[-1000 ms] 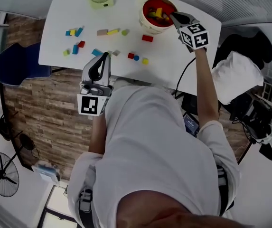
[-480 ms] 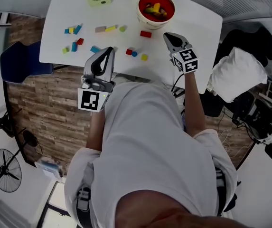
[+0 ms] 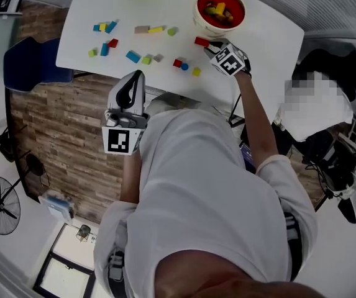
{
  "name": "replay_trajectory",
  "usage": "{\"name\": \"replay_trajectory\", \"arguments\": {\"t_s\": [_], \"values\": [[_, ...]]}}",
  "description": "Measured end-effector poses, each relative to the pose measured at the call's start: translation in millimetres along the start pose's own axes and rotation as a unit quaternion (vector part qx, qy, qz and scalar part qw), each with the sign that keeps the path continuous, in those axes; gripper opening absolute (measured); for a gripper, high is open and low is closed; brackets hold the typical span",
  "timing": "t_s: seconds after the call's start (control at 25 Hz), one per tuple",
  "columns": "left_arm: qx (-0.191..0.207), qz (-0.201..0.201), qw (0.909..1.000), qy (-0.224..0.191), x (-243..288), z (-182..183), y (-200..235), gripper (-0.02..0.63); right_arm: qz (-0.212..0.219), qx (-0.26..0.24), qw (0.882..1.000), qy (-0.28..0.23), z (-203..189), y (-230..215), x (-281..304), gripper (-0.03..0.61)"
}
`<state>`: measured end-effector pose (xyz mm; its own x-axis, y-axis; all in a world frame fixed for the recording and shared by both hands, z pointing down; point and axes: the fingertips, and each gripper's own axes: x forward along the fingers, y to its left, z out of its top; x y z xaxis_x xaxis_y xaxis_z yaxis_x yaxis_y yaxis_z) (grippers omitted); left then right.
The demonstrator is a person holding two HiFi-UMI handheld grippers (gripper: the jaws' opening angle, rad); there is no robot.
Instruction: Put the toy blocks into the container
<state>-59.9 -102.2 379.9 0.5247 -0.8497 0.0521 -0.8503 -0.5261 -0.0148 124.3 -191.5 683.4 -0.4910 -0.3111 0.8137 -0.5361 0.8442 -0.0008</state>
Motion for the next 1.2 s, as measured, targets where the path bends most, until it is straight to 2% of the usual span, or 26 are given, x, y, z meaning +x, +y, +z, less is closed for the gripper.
{"name": "replay_trajectory", "arguments": {"t_s": [0.08, 0.24, 0.4, 0.56, 0.64, 0.84, 0.96, 1.2], "values": [[0.001, 0.020, 0.9998, 0.009, -12.7, -5.8, 7.7, -0.006, 0.000, -0.028, 0.999, 0.038, -3.7, 0.6, 19.6, 0.110], [-0.010, 0.060, 0.9979, 0.021, -32.8, -12.2, 22.5, -0.006, -0.027, -0.071, 0.992, 0.100, -14.7, -9.5, 48.9, 0.130], [-0.011, 0.084, 0.9961, 0.025, -47.4, -15.9, 33.2, -0.005, -0.028, -0.072, 0.989, 0.126, -19.6, -5.9, 65.0, 0.149], [-0.006, 0.088, 0.9958, 0.021, -54.1, -20.9, 39.9, -0.005, -0.037, -0.085, 0.987, 0.131, -13.0, -5.2, 73.8, 0.152], [-0.013, 0.089, 0.9958, 0.021, -51.8, -21.4, 41.5, -0.005, -0.045, -0.108, 0.983, 0.140, -10.8, -5.3, 77.0, 0.135], [-0.031, 0.076, 0.9964, 0.019, -40.2, -21.0, 43.5, -0.005, -0.035, -0.179, 0.969, 0.167, -9.8, 4.5, 81.6, 0.175], [-0.033, 0.066, 0.9972, 0.014, -35.7, -19.0, 45.1, -0.005, -0.018, -0.176, 0.969, 0.171, -9.1, 9.7, 79.3, 0.169], [-0.033, 0.062, 0.9975, 0.007, -34.6, -17.6, 51.1, -0.005, -0.020, -0.170, 0.971, 0.169, -10.0, 6.8, 85.1, 0.195]]}}
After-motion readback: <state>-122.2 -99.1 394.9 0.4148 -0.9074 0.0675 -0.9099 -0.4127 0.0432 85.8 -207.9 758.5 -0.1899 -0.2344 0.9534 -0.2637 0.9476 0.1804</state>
